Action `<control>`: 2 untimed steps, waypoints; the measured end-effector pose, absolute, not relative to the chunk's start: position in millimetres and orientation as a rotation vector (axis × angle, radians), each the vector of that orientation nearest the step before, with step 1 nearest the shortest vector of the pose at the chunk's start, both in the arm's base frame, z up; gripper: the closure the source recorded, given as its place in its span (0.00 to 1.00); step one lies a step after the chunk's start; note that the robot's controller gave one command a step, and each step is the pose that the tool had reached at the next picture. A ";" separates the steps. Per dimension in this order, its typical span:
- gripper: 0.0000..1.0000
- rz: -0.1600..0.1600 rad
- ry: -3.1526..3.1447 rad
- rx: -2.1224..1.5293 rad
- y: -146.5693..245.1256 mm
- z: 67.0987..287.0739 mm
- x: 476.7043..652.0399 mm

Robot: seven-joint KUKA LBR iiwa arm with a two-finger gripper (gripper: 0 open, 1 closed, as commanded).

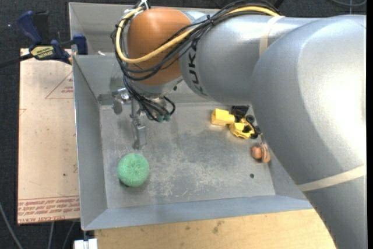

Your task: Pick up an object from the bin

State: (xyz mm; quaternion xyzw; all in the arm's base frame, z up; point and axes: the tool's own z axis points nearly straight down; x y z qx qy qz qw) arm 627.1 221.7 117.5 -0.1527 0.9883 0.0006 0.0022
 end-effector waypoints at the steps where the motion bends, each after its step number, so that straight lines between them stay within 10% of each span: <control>1: 0.00 0.002 3.063 -0.717 215.2 144.0 583.4; 2: 0.00 0.002 3.004 -0.907 225.7 114.9 566.7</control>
Offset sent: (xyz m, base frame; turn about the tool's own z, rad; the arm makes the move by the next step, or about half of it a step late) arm -0.0666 0.0073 -0.0175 -0.3109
